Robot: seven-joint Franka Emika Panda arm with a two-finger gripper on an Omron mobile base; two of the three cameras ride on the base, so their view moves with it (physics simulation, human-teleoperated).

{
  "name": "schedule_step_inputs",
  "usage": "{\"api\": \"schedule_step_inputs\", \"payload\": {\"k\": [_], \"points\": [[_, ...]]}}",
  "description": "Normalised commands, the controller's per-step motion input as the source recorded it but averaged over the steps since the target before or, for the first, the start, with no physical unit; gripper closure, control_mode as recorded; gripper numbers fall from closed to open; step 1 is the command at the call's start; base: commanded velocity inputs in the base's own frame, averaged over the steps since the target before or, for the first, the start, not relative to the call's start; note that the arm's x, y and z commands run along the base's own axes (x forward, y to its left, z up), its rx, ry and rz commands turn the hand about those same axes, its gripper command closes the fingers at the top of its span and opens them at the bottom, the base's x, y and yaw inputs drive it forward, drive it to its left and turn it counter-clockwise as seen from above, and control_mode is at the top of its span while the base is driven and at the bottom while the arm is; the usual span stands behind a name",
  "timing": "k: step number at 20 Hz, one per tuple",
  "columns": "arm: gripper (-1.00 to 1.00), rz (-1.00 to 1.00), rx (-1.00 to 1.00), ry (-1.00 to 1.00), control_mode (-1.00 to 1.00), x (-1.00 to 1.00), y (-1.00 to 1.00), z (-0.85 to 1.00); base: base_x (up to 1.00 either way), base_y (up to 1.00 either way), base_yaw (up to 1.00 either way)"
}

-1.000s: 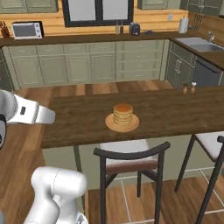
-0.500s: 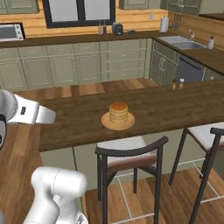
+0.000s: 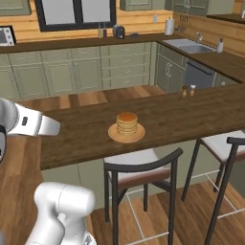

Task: Take the strawberry from the fridge and place it on top of the pancake, located on the dining counter.

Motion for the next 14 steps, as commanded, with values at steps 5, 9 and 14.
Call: {"api": "schedule_step_inputs", "payload": {"k": [5, 9, 14], "points": [[1.0, -0.09, 0.05, 0.09, -1.0, 0.4, -0.18, 0.0, 0.6, -0.13, -0.11], [1.0, -0.23, 0.13, 0.3, -1.0, 1.0, -0.48, -0.08, 0.0, 0.0, 0.0], [1.0, -0.24, 0.05, 0.42, -1.0, 1.0, -0.33, -0.31, 0.0, 0.0, 0.0]]}}
